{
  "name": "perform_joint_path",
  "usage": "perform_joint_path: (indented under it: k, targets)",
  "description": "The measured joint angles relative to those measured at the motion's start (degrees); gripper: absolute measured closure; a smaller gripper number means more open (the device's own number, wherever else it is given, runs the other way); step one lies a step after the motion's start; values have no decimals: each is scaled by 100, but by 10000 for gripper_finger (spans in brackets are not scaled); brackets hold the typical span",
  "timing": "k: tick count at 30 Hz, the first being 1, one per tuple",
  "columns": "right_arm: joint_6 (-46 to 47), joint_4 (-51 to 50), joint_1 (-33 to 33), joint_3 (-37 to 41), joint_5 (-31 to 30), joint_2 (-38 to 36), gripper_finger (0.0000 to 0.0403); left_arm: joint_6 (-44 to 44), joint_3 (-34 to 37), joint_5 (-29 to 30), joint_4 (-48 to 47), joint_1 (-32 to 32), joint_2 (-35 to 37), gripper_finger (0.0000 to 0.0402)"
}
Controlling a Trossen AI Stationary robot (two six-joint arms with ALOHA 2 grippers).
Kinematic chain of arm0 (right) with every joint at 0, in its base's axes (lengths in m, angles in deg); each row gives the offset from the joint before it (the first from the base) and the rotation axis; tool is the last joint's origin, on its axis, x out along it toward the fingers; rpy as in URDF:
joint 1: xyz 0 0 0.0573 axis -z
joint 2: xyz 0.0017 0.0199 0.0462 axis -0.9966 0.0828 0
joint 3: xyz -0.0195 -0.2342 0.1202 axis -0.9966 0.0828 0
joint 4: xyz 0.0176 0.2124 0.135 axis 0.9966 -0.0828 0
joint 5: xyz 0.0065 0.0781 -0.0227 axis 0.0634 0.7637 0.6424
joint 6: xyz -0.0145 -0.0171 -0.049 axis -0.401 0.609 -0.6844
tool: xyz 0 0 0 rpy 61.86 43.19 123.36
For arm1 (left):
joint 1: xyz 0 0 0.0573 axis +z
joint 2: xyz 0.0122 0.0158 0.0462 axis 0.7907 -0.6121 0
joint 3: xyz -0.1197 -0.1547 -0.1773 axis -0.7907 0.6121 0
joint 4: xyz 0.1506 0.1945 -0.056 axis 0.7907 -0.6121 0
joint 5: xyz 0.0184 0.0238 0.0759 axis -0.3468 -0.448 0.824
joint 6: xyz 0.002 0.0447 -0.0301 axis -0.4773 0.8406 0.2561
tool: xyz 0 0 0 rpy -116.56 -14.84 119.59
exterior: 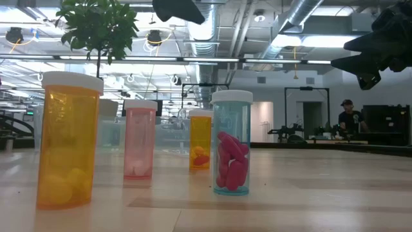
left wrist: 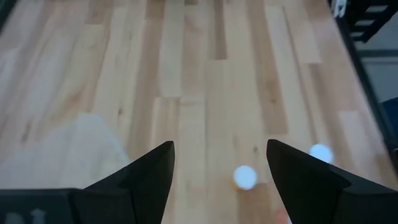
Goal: Pick and place medicine bottles into bin by pill shape (circle, oval)
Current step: Put the pink tablet bottle into the left transparent bin
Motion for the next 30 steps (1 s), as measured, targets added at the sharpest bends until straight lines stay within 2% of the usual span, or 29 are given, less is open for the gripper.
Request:
perform_joint_path:
  k: [15,30]
  targets:
    - [-11,-11,-6,0,1,139,177,-1024,-6,-41,-144,-701,-574,152]
    - [8,8,-8,0,5,462,177,-1123,2,-296,-396,-793,-1324,152]
